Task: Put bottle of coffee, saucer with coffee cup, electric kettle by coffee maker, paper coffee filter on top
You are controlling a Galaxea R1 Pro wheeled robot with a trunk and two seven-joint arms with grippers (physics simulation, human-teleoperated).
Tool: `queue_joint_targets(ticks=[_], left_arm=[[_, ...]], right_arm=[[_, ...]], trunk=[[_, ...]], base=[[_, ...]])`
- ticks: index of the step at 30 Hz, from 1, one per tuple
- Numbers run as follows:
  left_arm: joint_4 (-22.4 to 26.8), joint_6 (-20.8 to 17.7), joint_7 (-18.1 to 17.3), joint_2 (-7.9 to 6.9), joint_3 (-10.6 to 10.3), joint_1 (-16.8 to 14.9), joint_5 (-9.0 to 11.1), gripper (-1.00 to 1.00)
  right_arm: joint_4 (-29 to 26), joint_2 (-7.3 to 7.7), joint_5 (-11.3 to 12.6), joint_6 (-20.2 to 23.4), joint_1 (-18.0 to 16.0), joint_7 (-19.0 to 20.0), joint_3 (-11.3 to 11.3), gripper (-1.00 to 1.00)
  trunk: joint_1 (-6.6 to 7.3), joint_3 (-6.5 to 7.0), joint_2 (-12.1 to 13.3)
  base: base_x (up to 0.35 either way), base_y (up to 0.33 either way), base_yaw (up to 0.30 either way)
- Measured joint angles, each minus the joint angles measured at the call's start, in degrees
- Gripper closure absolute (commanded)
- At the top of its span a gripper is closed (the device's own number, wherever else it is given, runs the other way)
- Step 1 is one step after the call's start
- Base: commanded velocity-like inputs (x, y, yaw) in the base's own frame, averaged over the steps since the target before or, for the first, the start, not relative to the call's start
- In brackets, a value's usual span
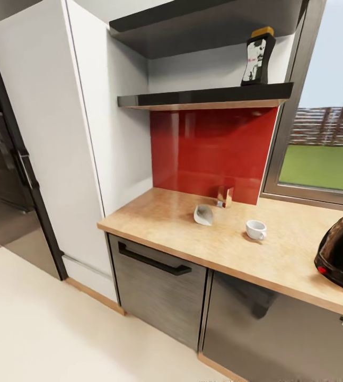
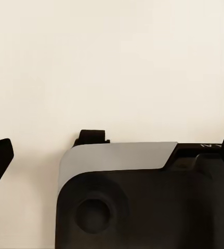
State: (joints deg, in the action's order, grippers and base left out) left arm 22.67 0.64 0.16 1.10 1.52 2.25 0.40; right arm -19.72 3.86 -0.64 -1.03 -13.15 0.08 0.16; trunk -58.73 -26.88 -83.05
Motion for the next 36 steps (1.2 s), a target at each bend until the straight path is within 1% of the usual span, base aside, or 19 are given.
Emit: queue_joint_targets(ticks=[4,8,22,23,24,36], left_arm=[[0.0,0.0,0.0,0.01,0.0,0.0,0.0,-1.00],[0.0,0.0,0.0,0.00,0.0,0.0,0.0,-1.00],[0.0,0.0,0.0,0.01,0.0,0.0,0.0,-1.00],[0.0,0.0,0.0,0.01,0.0,0.0,0.0,-1.00],[0.0,0.0,0.0,0.02,0.0,0.0,0.0,-1.00],[0.0,0.0,0.0,0.02,-0.1,0.0,0.0,-1.00]], right_arm=[[0.0,0.00,0.0,0.0,0.0,0.0,0.0,-1.00],[0.0,0.00,0.0,0.0,0.0,0.0,0.0,-1.00],[0.1,0.01,0.0,0.0,0.0,0.0,0.0,-1.00],[1.1,0.59,0.1,0.0,0.1,-0.1,-0.1,-1.00],[1.3,0.67,0.1,0.0,0.1,-0.1,-0.1,-1.00],[1.6,0.78,0.1,0.0,0.1,0.0,0.0,-1.00]], trunk=[[0.00,0.00,0.0],[0.00,0.00,0.0],[0.00,0.00,0.0],[0.00,-0.01,0.0],[0.00,0.00,0.0],[0.00,0.00,0.0]], base=[[0.000,0.001,-0.226],[0.000,0.089,-0.079],[0.000,0.276,-0.006],[0.000,0.104,0.000],[0.000,0.083,0.000],[0.000,0.021,0.000]])
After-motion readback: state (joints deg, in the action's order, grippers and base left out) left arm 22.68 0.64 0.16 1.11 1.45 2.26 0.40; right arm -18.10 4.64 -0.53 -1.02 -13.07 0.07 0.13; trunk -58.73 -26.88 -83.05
